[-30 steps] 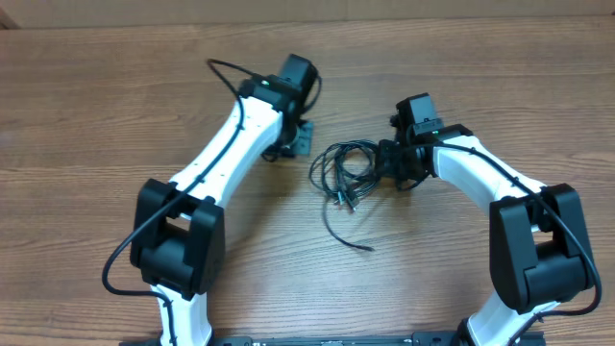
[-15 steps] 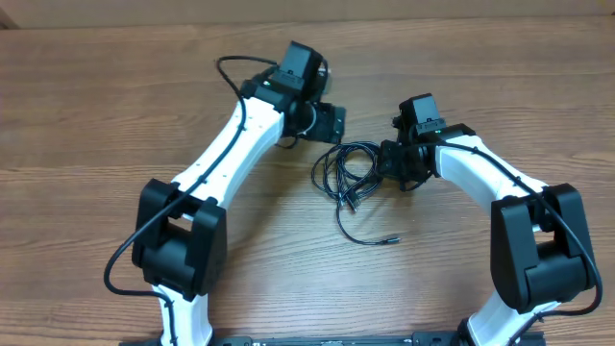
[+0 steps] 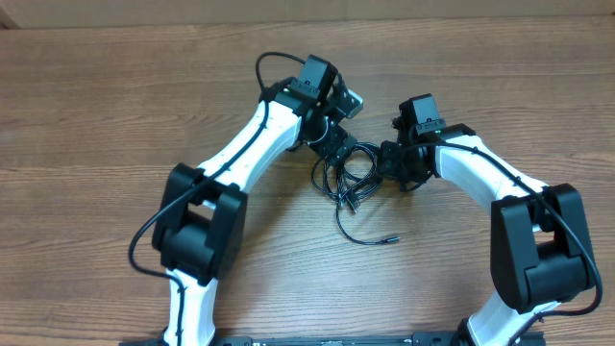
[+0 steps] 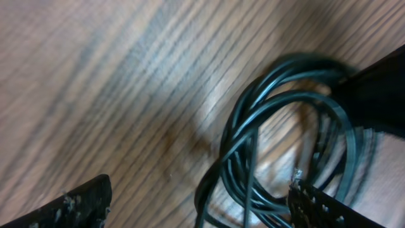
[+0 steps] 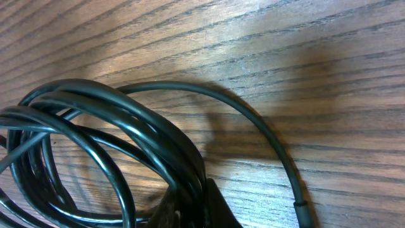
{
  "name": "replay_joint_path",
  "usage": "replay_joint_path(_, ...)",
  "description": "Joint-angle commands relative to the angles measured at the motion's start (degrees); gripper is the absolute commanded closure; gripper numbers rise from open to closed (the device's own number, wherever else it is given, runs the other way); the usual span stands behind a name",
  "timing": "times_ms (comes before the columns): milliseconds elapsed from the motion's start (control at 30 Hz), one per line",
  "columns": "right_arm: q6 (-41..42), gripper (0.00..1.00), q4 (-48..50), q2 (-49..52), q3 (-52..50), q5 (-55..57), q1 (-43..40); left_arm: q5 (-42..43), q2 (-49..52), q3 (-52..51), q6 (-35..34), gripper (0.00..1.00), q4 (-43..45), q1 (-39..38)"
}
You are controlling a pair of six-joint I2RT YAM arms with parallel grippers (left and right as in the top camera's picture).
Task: Untangle cables
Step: 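Hold the bundle with the right gripper and pull a loop leftward with the left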
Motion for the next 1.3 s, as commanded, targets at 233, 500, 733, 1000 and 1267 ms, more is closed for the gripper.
replay_joint_path(233, 0.2, 0.96, 0.3, 0.4, -0.1, -0.9, 0.1, 4.1, 4.6, 1.0, 3.0, 0.66, -0.9, 0.0)
replay_joint_path(500, 0.2, 0.96, 0.2, 0.4, -0.1, -0.9, 0.1, 4.5, 4.6, 1.0, 1.4, 0.96, -2.3, 0.1)
replay_joint_path(733, 0.2, 0.96, 0.0, 0.4, -0.1, 0.1, 0.1, 3.9, 3.7, 2.1, 0.1, 0.96, -4.0, 0.6)
replay_joint_path(1000, 3.5, 0.96, -3.0, 0.4, -0.1, 7.7, 0.0, -3.5, -3.7, 3.8, -13.3, 0.96, -6.0, 7.5)
replay_joint_path(1267, 3.5, 0.96, -3.2, 0.4, -0.1, 7.8, 0.0, 4.3, -9.6, 3.8, -29.4, 0.87, -14.9, 15.3)
